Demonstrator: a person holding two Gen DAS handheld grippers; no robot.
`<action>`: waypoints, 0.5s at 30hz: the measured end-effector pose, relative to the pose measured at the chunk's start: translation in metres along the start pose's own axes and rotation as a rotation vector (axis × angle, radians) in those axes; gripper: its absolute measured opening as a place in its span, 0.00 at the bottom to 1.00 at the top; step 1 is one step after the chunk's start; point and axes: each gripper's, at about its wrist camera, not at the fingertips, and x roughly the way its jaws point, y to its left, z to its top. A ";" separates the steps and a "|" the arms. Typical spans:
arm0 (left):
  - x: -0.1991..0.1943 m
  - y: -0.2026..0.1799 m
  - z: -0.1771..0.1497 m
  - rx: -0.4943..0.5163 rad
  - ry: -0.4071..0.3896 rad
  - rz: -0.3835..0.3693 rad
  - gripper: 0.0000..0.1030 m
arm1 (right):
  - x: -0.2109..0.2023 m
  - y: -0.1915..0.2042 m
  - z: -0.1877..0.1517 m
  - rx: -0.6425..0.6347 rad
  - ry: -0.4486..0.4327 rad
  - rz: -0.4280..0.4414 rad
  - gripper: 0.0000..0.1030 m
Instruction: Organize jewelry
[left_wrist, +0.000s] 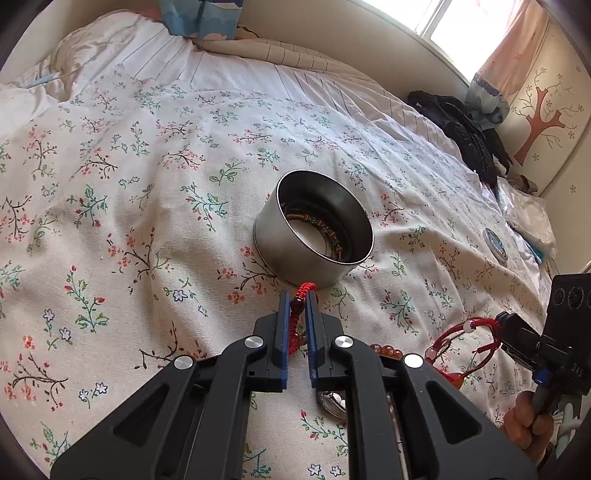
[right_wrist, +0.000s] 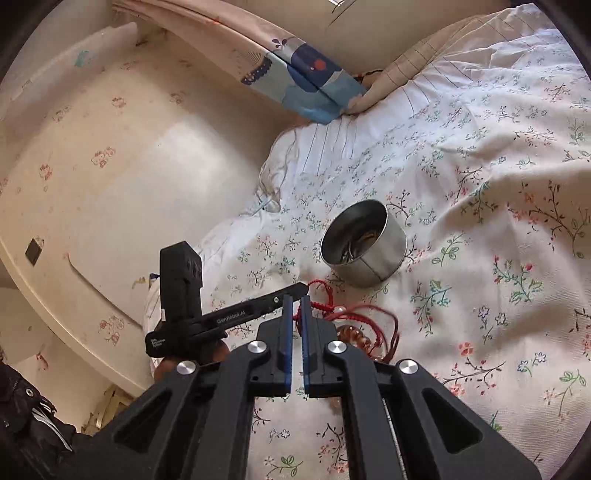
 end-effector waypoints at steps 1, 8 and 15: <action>0.000 0.000 0.000 0.000 -0.001 0.001 0.07 | 0.001 -0.002 -0.002 0.006 0.002 0.016 0.05; 0.002 0.000 0.001 -0.001 0.000 0.000 0.07 | 0.013 -0.016 -0.004 0.079 0.070 -0.079 0.74; 0.003 0.003 0.001 -0.010 0.003 0.001 0.07 | -0.008 -0.020 0.000 0.024 0.012 -0.260 0.74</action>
